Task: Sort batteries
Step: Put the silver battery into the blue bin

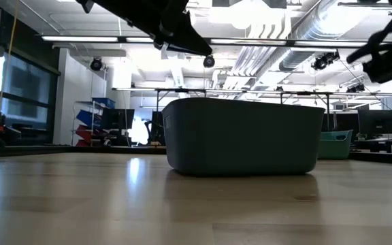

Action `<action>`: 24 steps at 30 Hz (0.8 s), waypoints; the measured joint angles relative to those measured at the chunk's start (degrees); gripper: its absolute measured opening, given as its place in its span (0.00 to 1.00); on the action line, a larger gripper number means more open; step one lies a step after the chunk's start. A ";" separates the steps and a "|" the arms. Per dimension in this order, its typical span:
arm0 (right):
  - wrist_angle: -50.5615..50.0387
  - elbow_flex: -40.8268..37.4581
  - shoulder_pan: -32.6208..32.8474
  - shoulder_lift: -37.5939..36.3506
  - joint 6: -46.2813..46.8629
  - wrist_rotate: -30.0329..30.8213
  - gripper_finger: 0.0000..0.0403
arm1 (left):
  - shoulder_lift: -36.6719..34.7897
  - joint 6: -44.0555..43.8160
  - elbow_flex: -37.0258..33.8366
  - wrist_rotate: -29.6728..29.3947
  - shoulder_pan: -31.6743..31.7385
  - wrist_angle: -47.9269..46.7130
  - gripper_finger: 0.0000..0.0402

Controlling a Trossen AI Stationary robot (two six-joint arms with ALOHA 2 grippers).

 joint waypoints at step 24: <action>8.95 -6.36 7.41 1.44 21.00 -4.44 0.62 | 0.00 3.69 -0.02 -0.02 0.15 -1.50 0.12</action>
